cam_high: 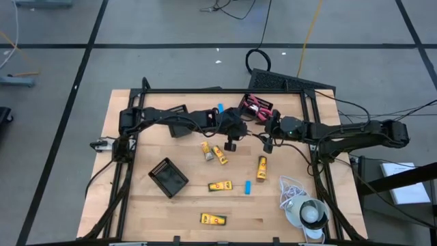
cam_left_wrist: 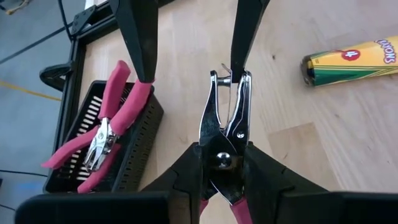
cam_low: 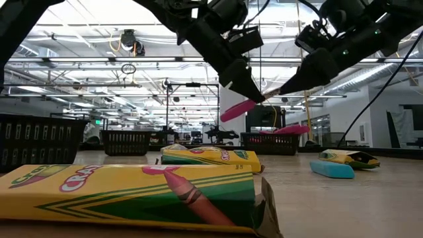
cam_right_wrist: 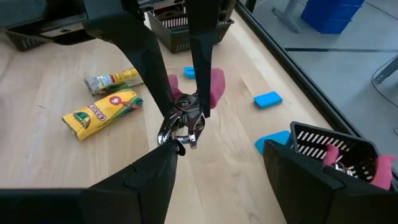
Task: Pick & Place School Supplies
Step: Put the pink grommet eyelet pliers into the top right black bin
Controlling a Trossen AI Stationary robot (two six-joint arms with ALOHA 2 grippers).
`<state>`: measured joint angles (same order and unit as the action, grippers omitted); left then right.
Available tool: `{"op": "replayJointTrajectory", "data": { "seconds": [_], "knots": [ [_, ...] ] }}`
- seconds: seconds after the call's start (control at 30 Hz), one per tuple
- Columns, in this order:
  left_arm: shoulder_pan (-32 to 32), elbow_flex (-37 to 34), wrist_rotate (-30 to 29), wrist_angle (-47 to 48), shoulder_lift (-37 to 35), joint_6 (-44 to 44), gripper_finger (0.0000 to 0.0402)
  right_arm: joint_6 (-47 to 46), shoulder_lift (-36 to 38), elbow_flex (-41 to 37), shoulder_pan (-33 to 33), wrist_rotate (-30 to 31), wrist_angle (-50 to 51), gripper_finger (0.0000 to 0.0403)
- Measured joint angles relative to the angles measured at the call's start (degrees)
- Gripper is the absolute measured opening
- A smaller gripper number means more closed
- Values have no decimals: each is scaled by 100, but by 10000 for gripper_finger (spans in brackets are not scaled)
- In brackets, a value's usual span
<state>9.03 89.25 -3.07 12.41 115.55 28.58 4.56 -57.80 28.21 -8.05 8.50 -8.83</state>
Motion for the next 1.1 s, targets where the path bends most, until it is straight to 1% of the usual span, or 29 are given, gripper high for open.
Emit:
{"op": "replayJointTrajectory", "data": {
  "seconds": [0.33, 0.43, 0.47, 0.53, 0.6, 0.67, 0.87, 1.1],
  "knots": [
    [66, 13, 42, -23, 0, 43, 84, -9, 325, 11, 8, -245, 371, 235],
    [177, 39, -467, -141, -2, -40, 84, -27, 366, -1, 73, -1000, 588, 236],
    [217, 44, -594, -125, -19, -36, 84, -23, 370, -2, 78, -1134, 635, 236],
    [284, 44, -522, -95, -28, -71, 84, -47, 442, 0, 81, -873, 714, 236],
    [272, 42, -160, 14, -21, -125, 84, -50, 446, 0, 121, -654, 693, 236],
    [241, 42, -4, 19, -9, -132, 84, -19, 482, 0, 168, -558, 731, 236],
    [201, 35, -36, 8, -11, -81, 84, 133, 483, 2, 148, -31, 670, 236],
    [151, 31, 160, -115, -11, -149, 84, 264, 457, 2, 141, 34, 343, 236]
  ]
}}
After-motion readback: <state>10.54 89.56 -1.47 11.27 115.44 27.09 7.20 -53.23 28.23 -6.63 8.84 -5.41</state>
